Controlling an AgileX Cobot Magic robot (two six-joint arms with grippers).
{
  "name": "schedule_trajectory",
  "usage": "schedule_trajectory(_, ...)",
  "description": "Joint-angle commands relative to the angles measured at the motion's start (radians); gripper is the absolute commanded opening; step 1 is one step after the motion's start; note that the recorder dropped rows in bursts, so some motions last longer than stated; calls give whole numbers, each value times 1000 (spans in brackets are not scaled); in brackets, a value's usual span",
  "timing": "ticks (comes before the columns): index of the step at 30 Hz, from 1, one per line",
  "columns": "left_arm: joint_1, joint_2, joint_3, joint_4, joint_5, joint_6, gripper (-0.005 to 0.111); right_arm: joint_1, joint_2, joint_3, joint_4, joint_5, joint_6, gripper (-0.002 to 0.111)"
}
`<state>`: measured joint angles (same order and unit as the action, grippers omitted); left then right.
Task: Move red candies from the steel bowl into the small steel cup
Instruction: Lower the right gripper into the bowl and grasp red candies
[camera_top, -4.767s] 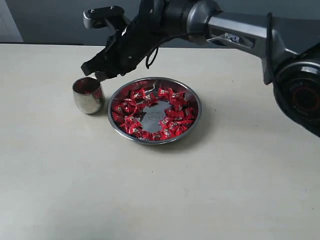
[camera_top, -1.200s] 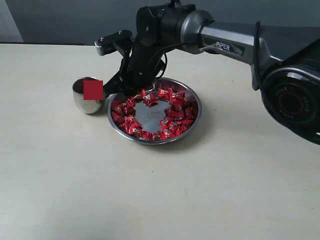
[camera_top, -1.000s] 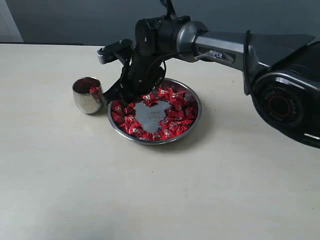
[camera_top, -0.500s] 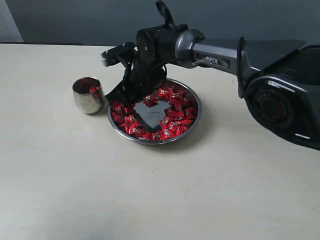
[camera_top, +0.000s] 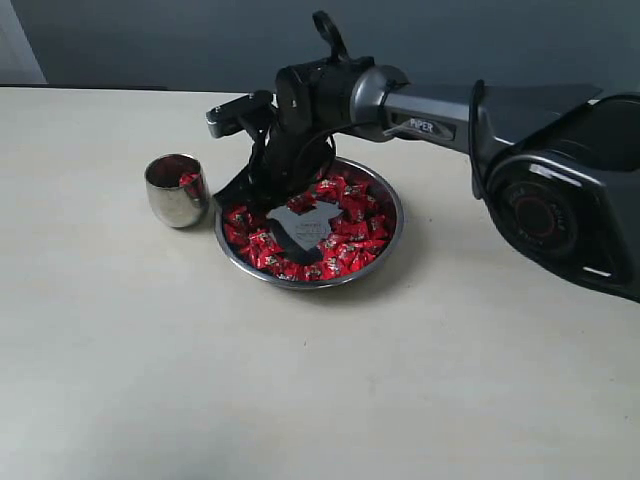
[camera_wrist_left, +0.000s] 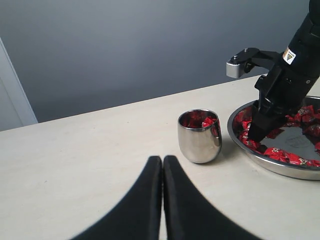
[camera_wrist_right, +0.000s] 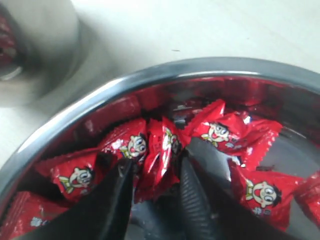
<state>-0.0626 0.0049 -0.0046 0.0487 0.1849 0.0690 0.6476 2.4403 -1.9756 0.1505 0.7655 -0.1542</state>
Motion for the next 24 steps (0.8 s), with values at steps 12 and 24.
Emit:
schedule_trajectory(12,1,-5,5,-6,-4,-2,2,-12,-2,-3,-2,10,2,-1)
schedule_trajectory(24,1,-5,5,-6,-4,-2,2,-12,-45,-3,-15,94,2,-1)
